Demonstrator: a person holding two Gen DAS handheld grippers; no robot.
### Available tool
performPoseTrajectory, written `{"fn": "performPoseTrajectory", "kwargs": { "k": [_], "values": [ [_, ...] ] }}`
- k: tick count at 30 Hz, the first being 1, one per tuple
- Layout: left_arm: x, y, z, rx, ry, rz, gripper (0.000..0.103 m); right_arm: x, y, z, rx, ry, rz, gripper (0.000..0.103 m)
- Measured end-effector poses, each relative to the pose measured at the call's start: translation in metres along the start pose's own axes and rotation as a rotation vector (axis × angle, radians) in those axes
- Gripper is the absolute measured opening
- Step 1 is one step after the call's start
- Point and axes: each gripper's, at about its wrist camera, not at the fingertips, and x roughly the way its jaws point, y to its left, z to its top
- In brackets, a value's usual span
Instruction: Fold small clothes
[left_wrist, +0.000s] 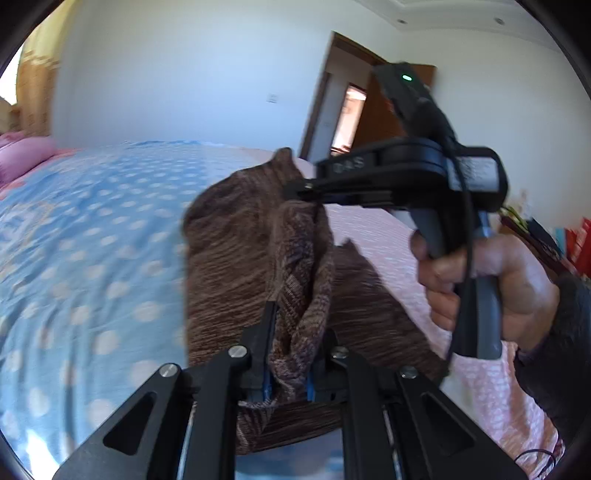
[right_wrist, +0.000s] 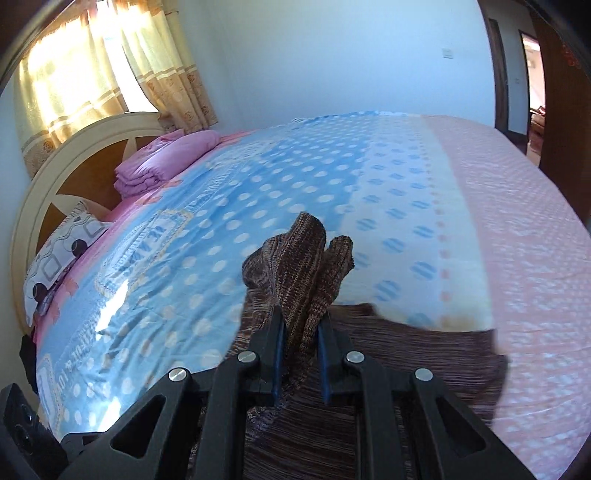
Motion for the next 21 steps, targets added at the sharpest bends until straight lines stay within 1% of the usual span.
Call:
{"fn": "performPoseTrajectory", "kwargs": {
  "k": [2, 5, 9, 12, 14, 21],
  "values": [
    [0.014, -0.023, 0.0, 0.039, 0.021, -0.043, 0.013, -0.007, -0.024, -0.006, 0.019, 0.001, -0.025, 0.016],
    [0.036, -0.048, -0.004, 0.081, 0.06, -0.084, 0.013, -0.01, -0.058, -0.019, 0.07, 0.008, -0.05, 0.016],
    [0.058, -0.062, -0.007, 0.076, 0.112, -0.118, 0.013, -0.01, -0.094, -0.037, 0.13, 0.018, -0.071, 0.016],
    [0.071, -0.067, -0.009, 0.081, 0.14, -0.111, 0.013, -0.008, -0.114, -0.05, 0.171, 0.025, -0.067, 0.016],
    [0.08, -0.065, -0.007, 0.08, 0.15, -0.101, 0.013, -0.007, -0.12, -0.056, 0.183, 0.025, -0.062, 0.016],
    [0.094, -0.072, -0.003, 0.069, 0.185, -0.059, 0.013, -0.005, -0.118, -0.057, 0.165, 0.02, -0.062, 0.016]
  ]
}}
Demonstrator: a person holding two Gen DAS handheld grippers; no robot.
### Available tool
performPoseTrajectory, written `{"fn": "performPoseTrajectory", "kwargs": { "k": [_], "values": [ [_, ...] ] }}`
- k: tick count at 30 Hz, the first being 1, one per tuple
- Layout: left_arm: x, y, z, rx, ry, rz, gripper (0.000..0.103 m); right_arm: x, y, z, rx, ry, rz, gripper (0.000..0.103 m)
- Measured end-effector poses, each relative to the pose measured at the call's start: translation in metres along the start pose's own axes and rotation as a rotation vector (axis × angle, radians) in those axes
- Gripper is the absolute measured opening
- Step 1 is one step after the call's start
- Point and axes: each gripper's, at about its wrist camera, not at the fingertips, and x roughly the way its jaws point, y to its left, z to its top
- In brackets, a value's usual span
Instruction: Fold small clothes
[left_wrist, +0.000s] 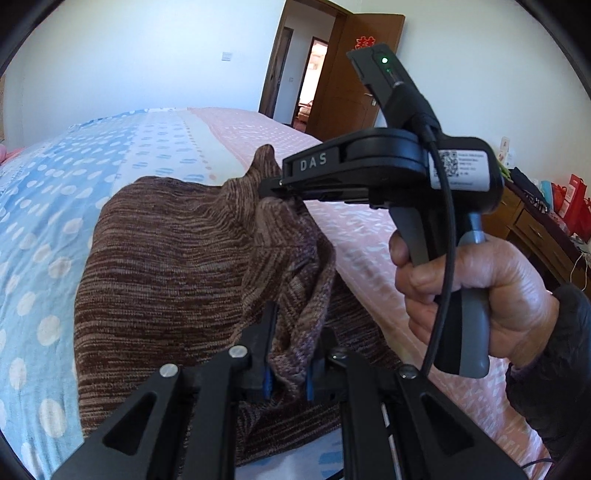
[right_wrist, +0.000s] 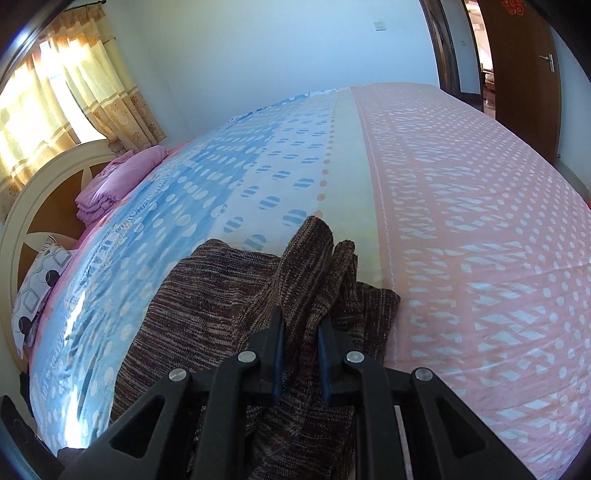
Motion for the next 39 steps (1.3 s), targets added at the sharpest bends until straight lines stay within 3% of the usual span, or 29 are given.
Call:
{"fn": "performPoseTrajectory", "kwargs": {
  "k": [15, 24, 26, 28, 31, 33, 34, 35, 37, 39],
  "values": [
    [0.012, 0.0, 0.0, -0.017, 0.038, 0.019, 0.013, 0.01, -0.001, -0.004, -0.036, 0.017, -0.033, 0.016],
    [0.013, 0.012, 0.0, -0.074, 0.07, -0.071, 0.016, 0.023, -0.018, -0.012, 0.03, 0.037, -0.032, 0.017],
    [0.013, 0.014, 0.0, -0.077, 0.073, -0.078, 0.017, 0.023, -0.02, -0.012, 0.047, 0.038, -0.04, 0.018],
    [0.011, 0.015, -0.001, -0.079, 0.08, -0.092, 0.019, 0.017, -0.02, -0.011, 0.047, 0.047, -0.066, 0.03],
    [0.0, 0.02, -0.005, -0.083, 0.105, -0.135, 0.027, -0.013, -0.021, -0.012, 0.056, 0.015, -0.12, 0.039],
    [-0.016, 0.026, -0.008, -0.08, 0.113, -0.143, 0.041, -0.041, -0.02, -0.021, 0.066, -0.02, -0.125, 0.039],
    [-0.028, 0.029, -0.011, -0.074, 0.099, -0.145, 0.054, -0.058, -0.019, -0.029, 0.071, -0.032, -0.119, 0.039],
    [-0.039, 0.032, -0.014, -0.068, 0.082, -0.134, 0.067, -0.072, -0.017, -0.037, 0.076, -0.041, -0.114, 0.039],
    [-0.064, 0.041, -0.022, -0.055, 0.031, -0.077, 0.079, -0.101, -0.01, -0.061, 0.105, -0.067, -0.086, 0.042],
    [-0.081, 0.052, -0.029, -0.07, -0.002, -0.032, 0.08, -0.121, -0.005, -0.086, 0.149, -0.089, -0.033, 0.046]
  ]
}}
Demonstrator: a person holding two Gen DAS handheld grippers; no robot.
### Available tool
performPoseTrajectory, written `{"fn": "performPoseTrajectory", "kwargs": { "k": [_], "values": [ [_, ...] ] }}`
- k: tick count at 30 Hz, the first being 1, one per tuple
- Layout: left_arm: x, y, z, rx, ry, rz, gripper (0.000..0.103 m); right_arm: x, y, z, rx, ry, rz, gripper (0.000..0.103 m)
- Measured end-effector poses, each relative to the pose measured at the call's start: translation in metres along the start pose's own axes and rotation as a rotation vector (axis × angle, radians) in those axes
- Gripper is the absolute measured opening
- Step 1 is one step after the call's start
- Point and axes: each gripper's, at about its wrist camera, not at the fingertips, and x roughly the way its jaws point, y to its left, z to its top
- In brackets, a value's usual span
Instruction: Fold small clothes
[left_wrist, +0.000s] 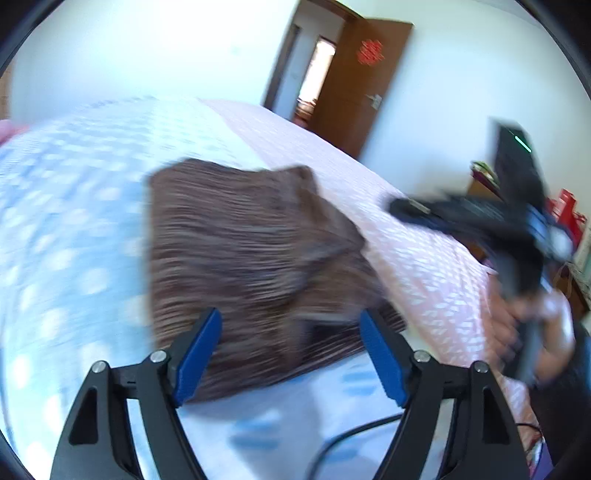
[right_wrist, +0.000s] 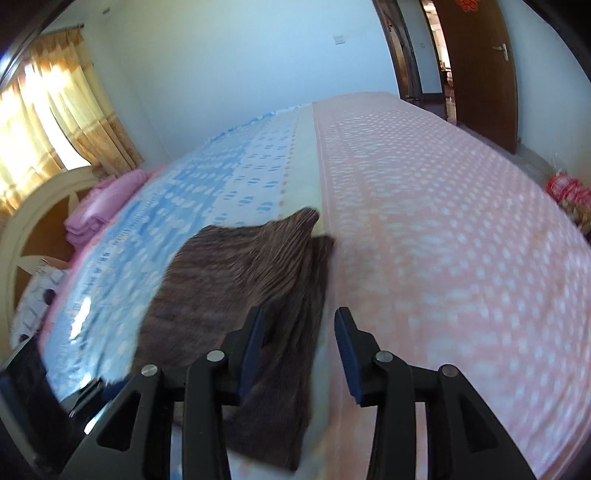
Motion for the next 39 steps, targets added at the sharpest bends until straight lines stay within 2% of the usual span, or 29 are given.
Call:
{"fn": "performPoseTrajectory", "kwargs": {
  "k": [3, 5, 7, 10, 12, 14, 16, 17, 18, 19, 22, 25, 31, 36, 39],
  "values": [
    [-0.008, 0.023, -0.009, -0.071, 0.022, 0.06, 0.08, -0.014, 0.006, -0.034, 0.084, -0.003, 0.057, 0.047],
    [-0.009, 0.037, -0.014, -0.109, 0.054, 0.127, 0.08, -0.013, 0.015, -0.049, 0.083, 0.01, 0.061, 0.047],
    [-0.012, 0.047, -0.017, -0.135, 0.072, 0.181, 0.08, -0.006, 0.027, -0.057, 0.051, 0.026, 0.039, 0.047],
    [-0.012, 0.056, -0.022, -0.149, 0.104, 0.269, 0.092, 0.009, 0.038, -0.059, 0.026, 0.046, -0.006, 0.047],
    [-0.01, 0.055, -0.025, -0.134, 0.095, 0.314, 0.094, 0.022, 0.044, -0.06, 0.008, 0.068, -0.046, 0.047],
    [-0.01, 0.053, -0.026, -0.11, 0.097, 0.369, 0.101, 0.03, 0.044, -0.063, 0.002, 0.092, -0.064, 0.047],
    [-0.008, 0.05, -0.025, -0.084, 0.101, 0.414, 0.103, 0.04, 0.043, -0.068, -0.001, 0.119, -0.1, 0.047],
    [-0.007, 0.049, -0.025, -0.074, 0.1, 0.427, 0.103, 0.043, 0.045, -0.071, -0.009, 0.121, -0.114, 0.045],
    [-0.005, 0.05, -0.024, -0.071, 0.102, 0.44, 0.103, 0.044, 0.046, -0.072, -0.029, 0.115, -0.138, 0.029],
    [-0.004, 0.051, -0.023, -0.071, 0.107, 0.449, 0.103, 0.045, 0.049, -0.073, -0.061, 0.119, -0.162, 0.014],
    [0.0, 0.053, -0.021, -0.072, 0.127, 0.461, 0.103, 0.041, 0.045, -0.073, -0.072, 0.129, -0.143, 0.009],
    [0.0, 0.052, -0.019, -0.062, 0.137, 0.452, 0.103, 0.035, 0.041, -0.075, -0.105, 0.144, -0.173, 0.008],
    [0.006, 0.052, -0.013, -0.054, 0.205, 0.431, 0.103, 0.033, 0.032, -0.08, -0.06, 0.139, -0.14, 0.008],
    [0.013, 0.07, -0.017, -0.144, 0.269, 0.355, 0.103, 0.031, 0.039, -0.084, -0.091, 0.122, -0.151, 0.01],
    [0.013, 0.068, -0.018, -0.13, 0.259, 0.357, 0.103, 0.029, 0.039, -0.086, -0.077, 0.109, -0.156, 0.011]
  ]
}}
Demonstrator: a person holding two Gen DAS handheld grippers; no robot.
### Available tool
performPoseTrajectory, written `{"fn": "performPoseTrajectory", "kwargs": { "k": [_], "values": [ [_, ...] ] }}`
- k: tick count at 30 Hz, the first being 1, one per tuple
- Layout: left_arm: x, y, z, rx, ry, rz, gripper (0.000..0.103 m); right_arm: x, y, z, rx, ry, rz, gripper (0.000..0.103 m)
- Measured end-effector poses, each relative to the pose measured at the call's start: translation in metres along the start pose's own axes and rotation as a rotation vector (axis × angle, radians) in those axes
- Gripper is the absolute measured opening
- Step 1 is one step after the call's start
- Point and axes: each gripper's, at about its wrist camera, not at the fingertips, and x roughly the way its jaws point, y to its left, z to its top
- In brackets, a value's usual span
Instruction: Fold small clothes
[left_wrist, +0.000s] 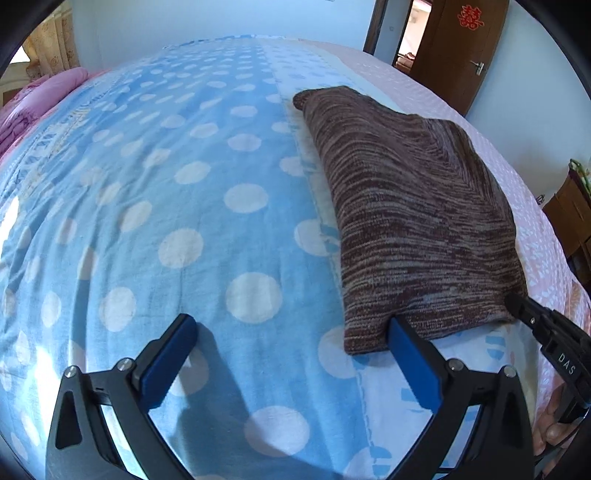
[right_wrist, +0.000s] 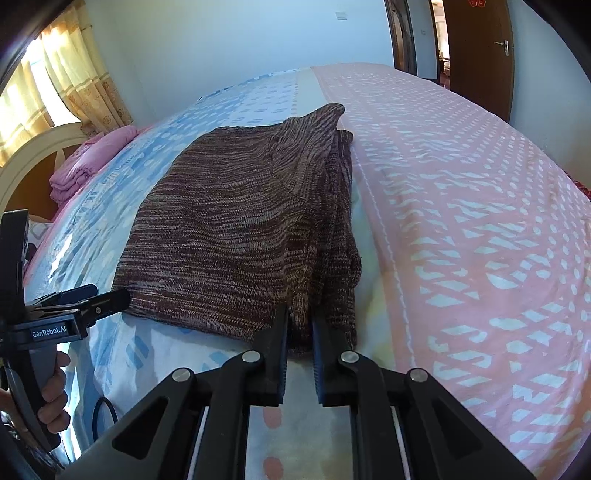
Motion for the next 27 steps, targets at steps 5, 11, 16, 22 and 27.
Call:
{"fn": "performPoseTrajectory", "kwargs": {
  "k": [5, 11, 16, 22, 27],
  "values": [
    [-0.008, -0.011, -0.004, 0.064, -0.057, 0.063, 0.103, -0.018, 0.006, -0.002, -0.035, -0.016, -0.024, 0.013],
    [-0.025, -0.022, 0.002, 0.125, -0.166, 0.171, 0.103, -0.054, 0.008, 0.022, -0.094, -0.15, -0.061, 0.061],
    [-0.028, -0.026, 0.015, 0.137, -0.22, 0.224, 0.103, -0.036, 0.016, 0.053, -0.118, -0.178, -0.055, 0.057],
    [-0.02, -0.021, 0.031, 0.095, -0.215, 0.204, 0.103, 0.011, 0.031, 0.073, -0.139, -0.131, -0.028, 0.026],
    [-0.014, -0.026, 0.041, 0.119, -0.235, 0.22, 0.103, 0.037, 0.026, 0.066, -0.155, -0.056, -0.043, 0.025]
  ]
}}
